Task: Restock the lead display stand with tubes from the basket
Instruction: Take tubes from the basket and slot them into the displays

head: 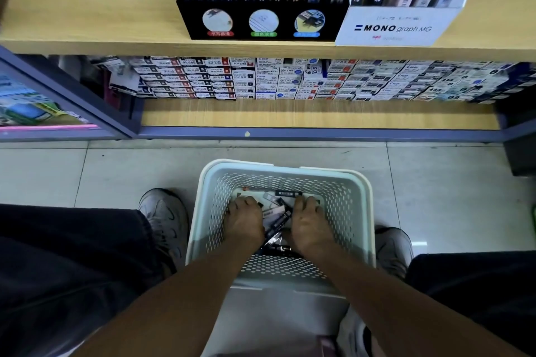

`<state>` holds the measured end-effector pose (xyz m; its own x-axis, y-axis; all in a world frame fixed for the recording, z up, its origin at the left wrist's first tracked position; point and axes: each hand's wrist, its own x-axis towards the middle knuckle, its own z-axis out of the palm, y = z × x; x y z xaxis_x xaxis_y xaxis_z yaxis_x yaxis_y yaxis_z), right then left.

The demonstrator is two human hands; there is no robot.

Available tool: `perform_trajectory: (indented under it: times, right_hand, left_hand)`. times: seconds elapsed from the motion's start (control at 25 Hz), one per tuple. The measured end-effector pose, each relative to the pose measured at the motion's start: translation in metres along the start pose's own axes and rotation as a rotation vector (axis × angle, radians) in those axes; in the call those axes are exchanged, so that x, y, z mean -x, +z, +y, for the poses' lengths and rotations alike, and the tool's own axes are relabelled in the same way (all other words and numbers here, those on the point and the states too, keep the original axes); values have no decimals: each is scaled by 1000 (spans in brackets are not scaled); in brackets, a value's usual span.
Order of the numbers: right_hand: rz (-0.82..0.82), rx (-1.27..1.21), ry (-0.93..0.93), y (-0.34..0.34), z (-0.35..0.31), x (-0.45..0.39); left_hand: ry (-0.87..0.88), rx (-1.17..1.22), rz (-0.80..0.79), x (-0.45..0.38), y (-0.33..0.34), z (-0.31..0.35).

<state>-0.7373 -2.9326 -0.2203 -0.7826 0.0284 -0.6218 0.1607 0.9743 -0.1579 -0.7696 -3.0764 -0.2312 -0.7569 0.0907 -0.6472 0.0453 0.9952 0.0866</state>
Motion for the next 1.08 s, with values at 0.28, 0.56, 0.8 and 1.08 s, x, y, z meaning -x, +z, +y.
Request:
perform_trajectory:
  times: [0.28, 0.56, 0.8, 1.08]
  right_hand:
    - [6, -634, 333, 2, -20, -13]
    - [27, -1046, 457, 2, -10, -17]
    - [-30, -1269, 434, -9, -15, -10]
    - [-149, -1384, 405, -9, -2, 0]
  left_hand:
    - [-97, 423, -54, -4, 0, 22]
    - [-268, 713, -84, -7, -4, 23]
    - [-297, 831, -121, -12, -1, 42]
    - [-240, 621, -105, -12, 15, 41]
